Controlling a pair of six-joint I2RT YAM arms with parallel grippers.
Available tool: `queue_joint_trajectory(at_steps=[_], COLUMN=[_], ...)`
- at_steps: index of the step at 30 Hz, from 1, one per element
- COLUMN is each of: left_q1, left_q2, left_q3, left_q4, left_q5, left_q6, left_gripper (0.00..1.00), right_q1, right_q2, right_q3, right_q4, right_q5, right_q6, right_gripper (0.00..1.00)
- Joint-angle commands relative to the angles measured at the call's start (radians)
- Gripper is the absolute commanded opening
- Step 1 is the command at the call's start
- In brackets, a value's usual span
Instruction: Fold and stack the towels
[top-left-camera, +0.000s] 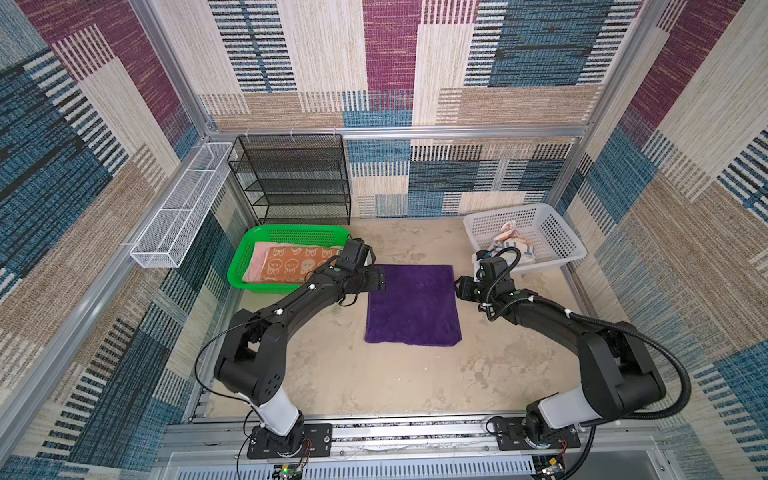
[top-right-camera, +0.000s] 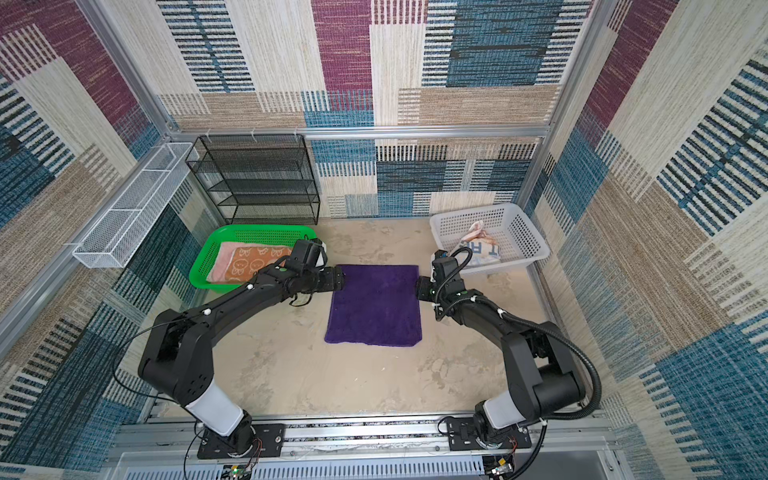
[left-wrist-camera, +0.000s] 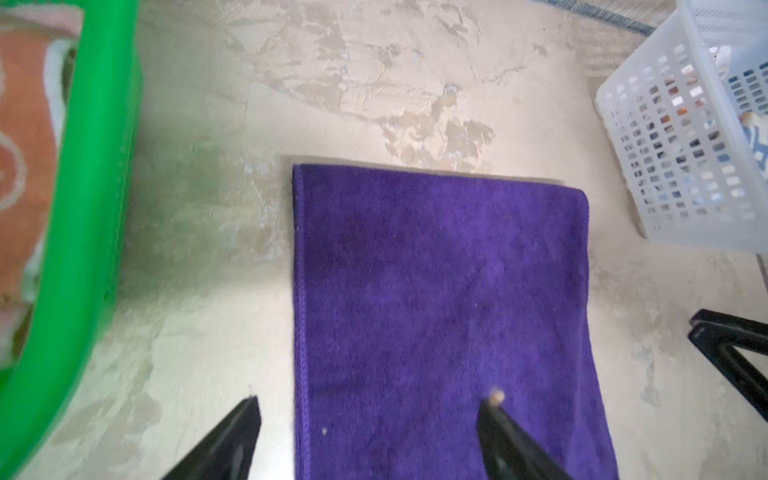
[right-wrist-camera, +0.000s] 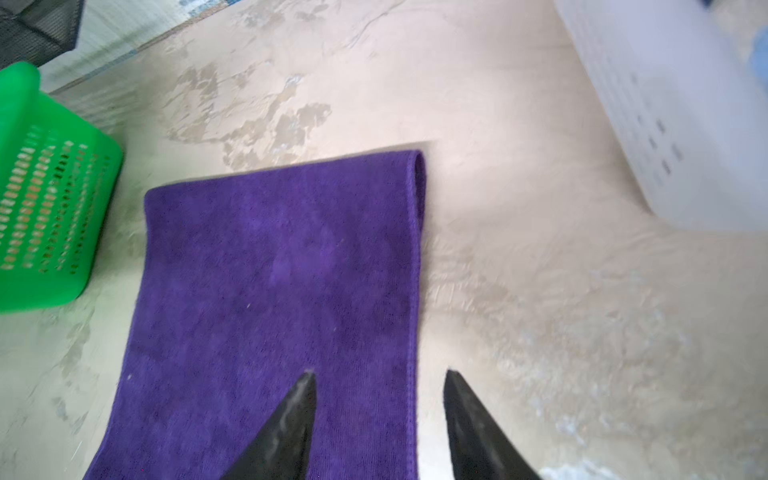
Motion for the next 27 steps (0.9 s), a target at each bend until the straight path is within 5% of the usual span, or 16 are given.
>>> queue_joint_trajectory(at_steps=[1, 13, 21, 27], left_q1=[0.020, 0.099, 0.104, 0.106], left_q2=[0.096, 0.469, 0.568, 0.603], left_q3=[0.113, 0.521, 0.606, 0.625], left_q4=[-0.076, -0.205, -0.232, -0.236], left_q5=[-0.040, 0.005, 0.036, 0.056], left_q6=[0.053, 0.061, 0.052, 0.044], left_gripper=[0.84, 0.76, 0.70, 0.54], right_q1=[-0.017, -0.043, -0.044, -0.044], right_q2=[0.101, 0.424, 0.501, 0.527], right_q3=[0.086, 0.377, 0.444, 0.464], right_q4=[0.042, 0.003, -0.017, -0.022], right_q5=[0.030, 0.063, 0.067, 0.065], right_q6=[-0.019, -0.053, -0.056, -0.056], right_gripper=[0.52, 0.49, 0.50, 0.49])
